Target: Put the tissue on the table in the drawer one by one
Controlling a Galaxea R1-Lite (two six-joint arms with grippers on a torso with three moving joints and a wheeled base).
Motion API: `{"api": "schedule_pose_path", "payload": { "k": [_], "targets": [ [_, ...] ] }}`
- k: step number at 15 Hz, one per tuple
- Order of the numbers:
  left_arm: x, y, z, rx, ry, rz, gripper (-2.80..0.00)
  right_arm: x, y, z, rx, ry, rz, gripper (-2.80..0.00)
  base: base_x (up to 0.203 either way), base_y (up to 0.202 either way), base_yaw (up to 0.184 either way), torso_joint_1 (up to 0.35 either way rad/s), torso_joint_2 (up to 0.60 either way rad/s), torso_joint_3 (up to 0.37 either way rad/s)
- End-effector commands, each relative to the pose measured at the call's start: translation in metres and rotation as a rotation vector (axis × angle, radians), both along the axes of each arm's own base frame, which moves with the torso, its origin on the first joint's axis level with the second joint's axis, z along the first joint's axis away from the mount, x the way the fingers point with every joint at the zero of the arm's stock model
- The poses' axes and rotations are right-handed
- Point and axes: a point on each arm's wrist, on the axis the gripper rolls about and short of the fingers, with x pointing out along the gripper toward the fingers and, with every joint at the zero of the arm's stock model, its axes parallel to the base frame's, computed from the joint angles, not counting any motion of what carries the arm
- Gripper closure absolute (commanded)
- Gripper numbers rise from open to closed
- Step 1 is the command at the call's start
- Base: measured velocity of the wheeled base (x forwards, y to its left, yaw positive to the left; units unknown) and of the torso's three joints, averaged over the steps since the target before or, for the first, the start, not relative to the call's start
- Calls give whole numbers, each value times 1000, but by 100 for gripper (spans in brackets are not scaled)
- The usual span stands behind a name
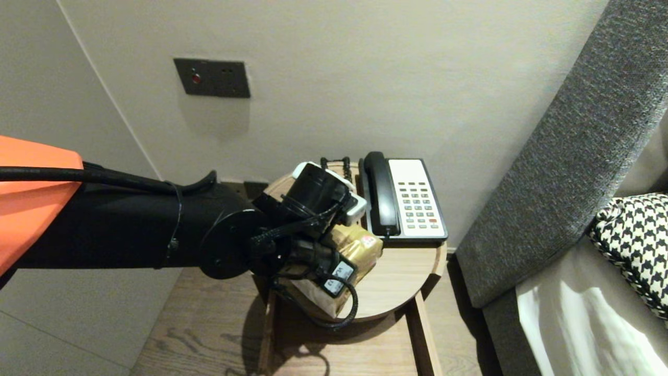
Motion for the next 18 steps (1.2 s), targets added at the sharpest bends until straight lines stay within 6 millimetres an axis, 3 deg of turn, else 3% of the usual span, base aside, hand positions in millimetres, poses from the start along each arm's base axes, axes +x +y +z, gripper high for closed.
{"api": "schedule_pose_path", "payload": {
  "k": [1, 6, 12, 18],
  "targets": [
    [-10, -1, 10, -21, -16, -22, 0, 3, 0, -11, 0, 38, 0, 0, 0, 0, 0, 0, 0, 0],
    [-51, -1, 31, -58, -34, -128, 0, 3, 0, -11, -1, 38, 0, 0, 0, 0, 0, 0, 0, 0],
    [-100, 1, 10, 0, 46, -278, 0, 3, 0, -11, 0, 38, 0, 0, 0, 0, 0, 0, 0, 0],
    [-121, 10, -17, 63, 93, -319, 0, 3, 0, -11, 0, 38, 0, 0, 0, 0, 0, 0, 0, 0]
  ]
}}
